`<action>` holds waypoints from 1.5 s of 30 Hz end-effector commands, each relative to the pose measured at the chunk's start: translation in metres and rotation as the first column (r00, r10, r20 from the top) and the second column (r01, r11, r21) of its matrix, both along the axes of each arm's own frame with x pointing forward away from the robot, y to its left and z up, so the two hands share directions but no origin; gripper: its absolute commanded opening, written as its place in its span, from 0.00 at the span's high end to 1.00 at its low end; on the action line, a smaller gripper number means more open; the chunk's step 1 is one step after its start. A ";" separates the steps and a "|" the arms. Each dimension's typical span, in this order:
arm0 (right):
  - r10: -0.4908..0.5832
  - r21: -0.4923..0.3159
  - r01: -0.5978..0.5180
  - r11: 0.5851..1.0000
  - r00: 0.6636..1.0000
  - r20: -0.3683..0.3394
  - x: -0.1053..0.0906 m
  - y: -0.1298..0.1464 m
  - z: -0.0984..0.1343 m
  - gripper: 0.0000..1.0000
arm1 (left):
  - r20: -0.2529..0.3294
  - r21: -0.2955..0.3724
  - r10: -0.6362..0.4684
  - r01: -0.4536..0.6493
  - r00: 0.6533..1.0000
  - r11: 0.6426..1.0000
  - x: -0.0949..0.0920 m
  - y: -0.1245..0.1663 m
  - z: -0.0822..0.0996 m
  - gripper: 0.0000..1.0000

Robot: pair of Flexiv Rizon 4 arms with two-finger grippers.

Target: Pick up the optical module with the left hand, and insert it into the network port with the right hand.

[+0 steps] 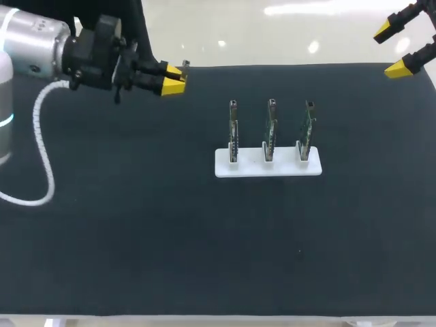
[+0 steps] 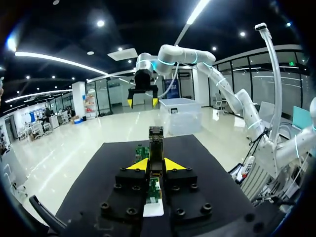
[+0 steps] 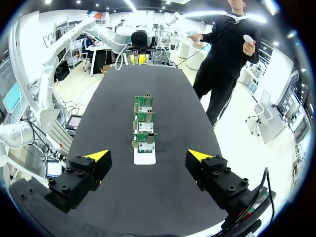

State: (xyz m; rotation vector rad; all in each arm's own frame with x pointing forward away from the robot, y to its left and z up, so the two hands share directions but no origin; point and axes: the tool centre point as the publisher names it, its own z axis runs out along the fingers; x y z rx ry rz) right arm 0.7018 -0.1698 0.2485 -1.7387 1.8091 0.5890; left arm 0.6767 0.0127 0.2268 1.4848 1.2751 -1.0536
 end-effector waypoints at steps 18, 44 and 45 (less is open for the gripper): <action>0.000 0.001 0.000 1.000 1.000 0.001 0.000 0.000 0.000 0.00 | -0.014 -0.232 0.188 -0.186 0.982 0.955 -0.009 -0.049 0.006 1.00; 0.000 0.001 0.000 1.000 1.000 0.001 0.000 0.000 0.000 0.00 | -0.085 -0.206 0.028 -0.046 0.996 0.977 -0.022 -0.069 0.009 1.00; 0.000 0.001 0.000 1.000 1.000 0.001 0.000 0.000 0.000 0.00 | -0.085 -0.206 0.028 -0.045 0.996 0.978 -0.023 -0.070 0.010 1.00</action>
